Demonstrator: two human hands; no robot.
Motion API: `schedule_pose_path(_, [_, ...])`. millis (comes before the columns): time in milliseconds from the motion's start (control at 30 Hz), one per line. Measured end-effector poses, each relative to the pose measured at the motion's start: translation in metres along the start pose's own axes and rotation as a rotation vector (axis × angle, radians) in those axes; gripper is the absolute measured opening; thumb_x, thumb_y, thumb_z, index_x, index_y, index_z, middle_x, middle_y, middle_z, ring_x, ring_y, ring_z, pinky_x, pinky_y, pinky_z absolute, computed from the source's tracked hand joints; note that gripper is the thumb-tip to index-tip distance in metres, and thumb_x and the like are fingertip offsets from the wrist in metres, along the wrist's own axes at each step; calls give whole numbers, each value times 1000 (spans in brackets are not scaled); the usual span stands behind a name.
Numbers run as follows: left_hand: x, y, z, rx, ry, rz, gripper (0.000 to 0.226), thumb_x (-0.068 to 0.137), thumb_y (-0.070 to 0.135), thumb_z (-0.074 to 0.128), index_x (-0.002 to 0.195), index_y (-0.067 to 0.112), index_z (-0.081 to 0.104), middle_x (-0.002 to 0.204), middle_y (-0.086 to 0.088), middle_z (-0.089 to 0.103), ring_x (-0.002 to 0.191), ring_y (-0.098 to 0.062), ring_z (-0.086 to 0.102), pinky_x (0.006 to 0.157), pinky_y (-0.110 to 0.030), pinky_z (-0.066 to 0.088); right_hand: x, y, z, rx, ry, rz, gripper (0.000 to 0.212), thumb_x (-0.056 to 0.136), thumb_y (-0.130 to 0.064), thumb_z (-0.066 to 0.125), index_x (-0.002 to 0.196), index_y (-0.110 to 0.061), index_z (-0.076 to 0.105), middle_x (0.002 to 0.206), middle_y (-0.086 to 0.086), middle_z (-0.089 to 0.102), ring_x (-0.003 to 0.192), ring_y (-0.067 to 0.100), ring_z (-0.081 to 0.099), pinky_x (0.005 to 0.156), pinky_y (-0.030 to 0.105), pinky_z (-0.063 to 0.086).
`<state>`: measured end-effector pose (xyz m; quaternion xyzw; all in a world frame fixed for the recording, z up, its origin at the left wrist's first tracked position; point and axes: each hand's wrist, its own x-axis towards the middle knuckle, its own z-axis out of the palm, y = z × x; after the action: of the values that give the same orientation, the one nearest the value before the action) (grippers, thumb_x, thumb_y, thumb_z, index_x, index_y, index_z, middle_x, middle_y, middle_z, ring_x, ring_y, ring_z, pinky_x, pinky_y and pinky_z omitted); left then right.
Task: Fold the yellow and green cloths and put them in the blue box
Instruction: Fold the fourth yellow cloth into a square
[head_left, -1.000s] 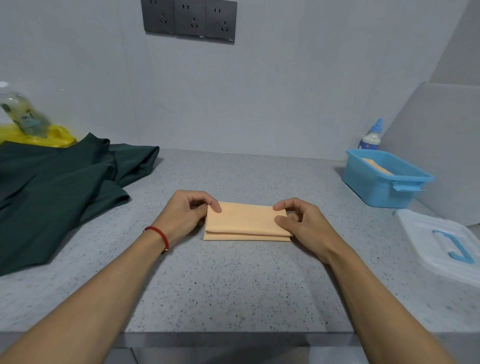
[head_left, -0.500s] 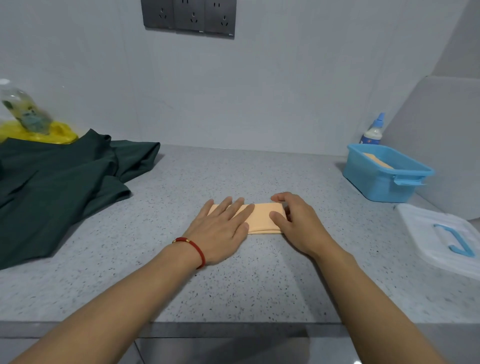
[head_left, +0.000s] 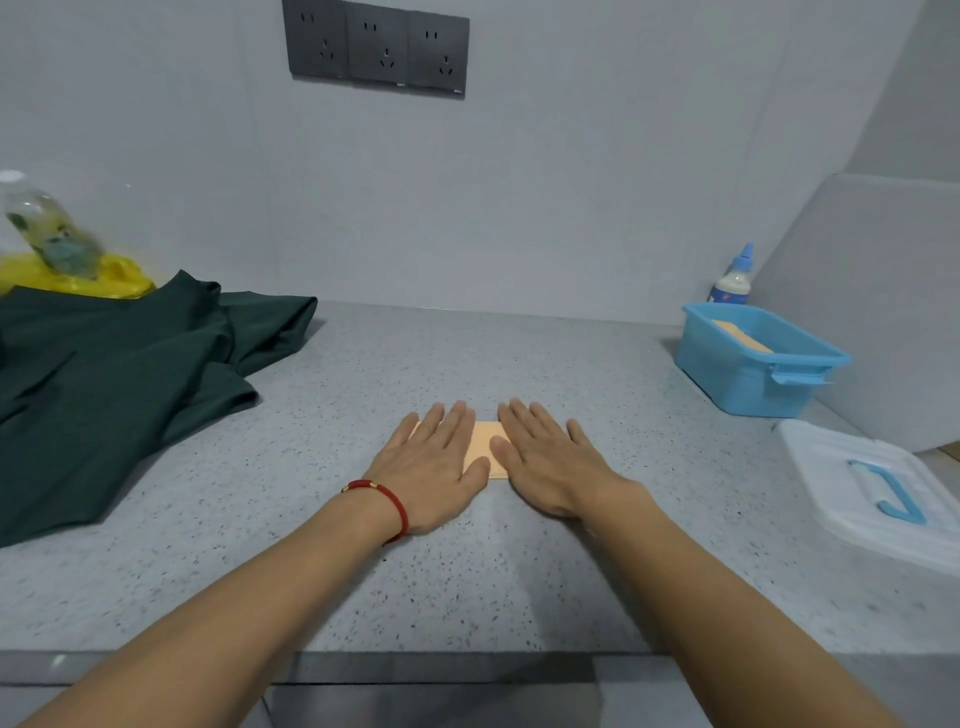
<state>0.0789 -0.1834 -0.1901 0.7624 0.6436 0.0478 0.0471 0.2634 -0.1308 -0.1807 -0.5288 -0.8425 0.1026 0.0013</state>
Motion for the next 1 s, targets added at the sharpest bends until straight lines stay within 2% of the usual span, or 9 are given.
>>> schedule_pose_path(267, [-9,-20,-18,-71,-131,-114,58,108,43,5,159,25,-15,167,8,-20,154,-11,-16,125,-43,-10,-16,41,-4,59,23,103,59,107,-52,3,163,-35,-3,169,-16,-9,156,16,-13,125,50,-10])
schedule_pose_path(367, [-8,-35,-39,-163,-254,-86,58,111,41,16,161,28,-10,168,9,-16,155,-14,-12,126,-42,-8,-17,41,-2,97,70,86,58,107,-54,7,162,-36,6,170,-15,-2,157,16,-7,126,51,-8])
schedule_pose_path(433, [-8,-44,-52,-281,-296,-107,61,110,40,31,163,27,3,169,7,1,156,-16,4,126,-40,3,-18,42,-2,120,109,71,57,107,-54,12,161,-35,13,170,-14,6,157,16,-2,126,51,-5])
schedule_pose_path(467, [-9,-45,-56,-329,-280,-119,58,109,38,38,161,23,17,166,5,20,151,-19,22,123,-41,16,-19,43,-3,136,139,66,56,107,-53,16,159,-34,19,169,-12,14,157,17,3,125,52,-4])
schedule_pose_path(533, [-11,-41,-57,-359,-201,-130,37,106,34,49,139,19,41,134,1,54,120,-22,52,96,-36,42,-22,42,-4,210,213,66,49,105,-49,30,150,-30,35,152,-6,42,151,21,25,125,51,3])
schedule_pose_path(600, [-11,-34,-55,-360,-120,-157,28,104,28,54,128,21,43,115,0,56,102,-17,56,79,-30,42,-26,41,-6,308,270,63,38,101,-46,45,134,-27,48,127,-8,54,128,17,47,124,52,12])
schedule_pose_path(733, [-16,-29,-52,-398,1,-131,34,99,18,62,121,24,38,109,0,54,89,-10,52,68,-23,41,-38,43,-11,492,322,22,33,91,-41,68,118,-28,54,117,-8,59,112,16,53,109,48,41])
schedule_pose_path(900, [-24,-28,-47,-514,99,-103,42,91,13,71,106,34,38,102,-5,59,88,-20,60,70,-30,53,-47,44,-13,638,391,-53,32,89,-29,75,109,-33,51,96,-9,64,96,14,60,96,47,49])
schedule_pose_path(1000, [-27,-28,-46,-687,118,-108,53,86,9,75,108,39,37,95,-13,62,74,-17,59,67,-30,56,-48,46,-12,754,426,-59,34,90,-24,76,111,-35,52,85,-6,66,84,12,62,87,41,53])
